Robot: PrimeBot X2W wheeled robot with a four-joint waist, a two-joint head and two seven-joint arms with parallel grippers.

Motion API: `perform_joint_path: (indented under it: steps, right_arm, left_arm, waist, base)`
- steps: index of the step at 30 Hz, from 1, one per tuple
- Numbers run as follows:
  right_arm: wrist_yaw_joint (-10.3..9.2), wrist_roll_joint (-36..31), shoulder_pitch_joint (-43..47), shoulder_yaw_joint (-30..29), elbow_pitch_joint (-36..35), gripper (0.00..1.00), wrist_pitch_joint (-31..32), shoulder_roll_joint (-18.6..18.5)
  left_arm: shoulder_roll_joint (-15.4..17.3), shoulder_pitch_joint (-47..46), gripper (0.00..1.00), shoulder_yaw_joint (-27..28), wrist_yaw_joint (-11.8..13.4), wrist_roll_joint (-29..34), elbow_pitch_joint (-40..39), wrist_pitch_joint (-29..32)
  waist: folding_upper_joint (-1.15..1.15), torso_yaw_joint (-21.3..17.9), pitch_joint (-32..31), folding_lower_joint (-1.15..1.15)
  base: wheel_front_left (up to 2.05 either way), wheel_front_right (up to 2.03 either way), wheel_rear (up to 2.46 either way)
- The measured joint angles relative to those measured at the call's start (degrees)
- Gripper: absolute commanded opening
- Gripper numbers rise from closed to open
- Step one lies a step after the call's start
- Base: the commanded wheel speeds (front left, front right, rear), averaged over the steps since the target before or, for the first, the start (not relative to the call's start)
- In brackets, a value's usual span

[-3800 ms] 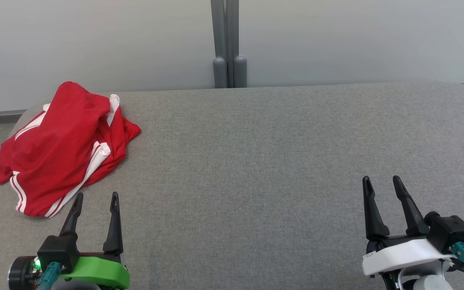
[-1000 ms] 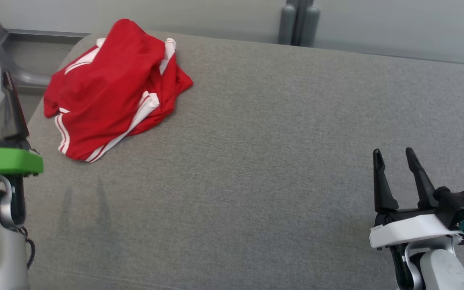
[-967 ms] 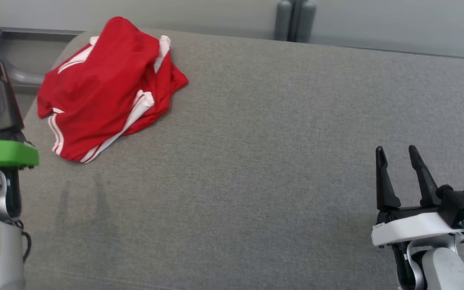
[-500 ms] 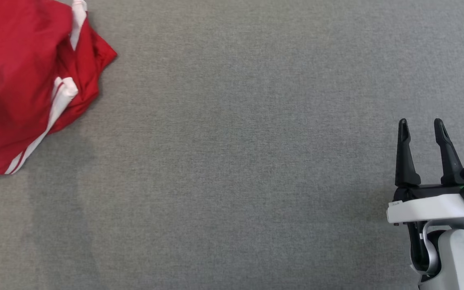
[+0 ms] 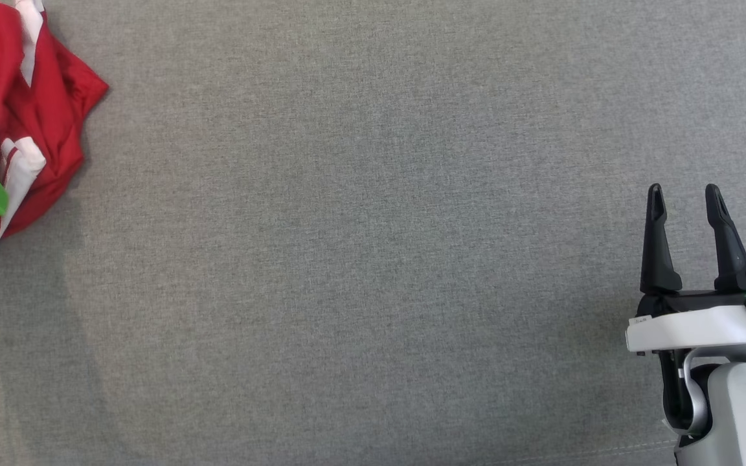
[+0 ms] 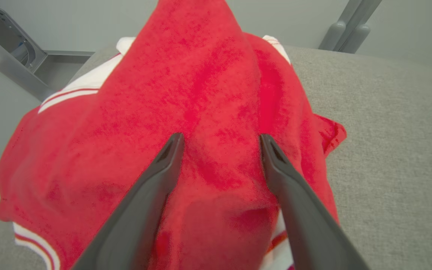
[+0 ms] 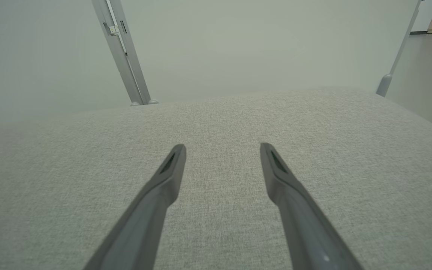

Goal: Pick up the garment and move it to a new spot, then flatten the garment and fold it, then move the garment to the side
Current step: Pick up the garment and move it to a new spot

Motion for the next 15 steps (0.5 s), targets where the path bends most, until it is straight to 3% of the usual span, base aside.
perform_joint_path:
  steps: [5,6,7,8,15]
  right_arm:
    - [0.00,0.31,-0.02,0.37,0.08,1.00,0.00,0.02]
    - [0.00,0.46,-0.05,0.54,0.08,1.00,0.00,0.02]
    - [0.00,0.56,-0.11,0.70,0.15,1.00,0.00,0.03]
    - [0.00,0.63,-0.18,0.85,0.24,1.00,0.00,0.03]
    - [0.00,1.24,-0.26,0.98,1.14,1.00,0.00,0.03]
  left_arm:
    - [0.36,1.08,1.00,-1.98,-0.04,-2.74,3.44,5.00]
    - [0.60,1.09,0.83,-2.50,-0.05,-2.67,3.96,5.35]
    - [0.74,1.12,0.25,-2.72,-0.05,-2.76,4.53,5.47]
    - [0.79,1.18,0.00,-2.89,-0.05,-2.87,4.81,5.21]
    - [2.18,1.03,0.00,-3.34,0.26,-1.82,5.77,-3.14]
  waist:
    - [0.00,-0.21,-0.10,0.00]
    - [0.00,-0.27,-0.08,0.00]
    - [0.00,-0.33,-0.10,0.00]
    - [0.00,-0.37,-0.15,0.00]
    - [0.00,-0.32,-1.64,0.00]
  base:
    - [0.00,0.00,0.00]
    - [0.00,0.00,0.00]
    - [0.00,0.00,0.00]
    - [0.00,0.00,0.00]
    - [0.00,0.00,0.00]
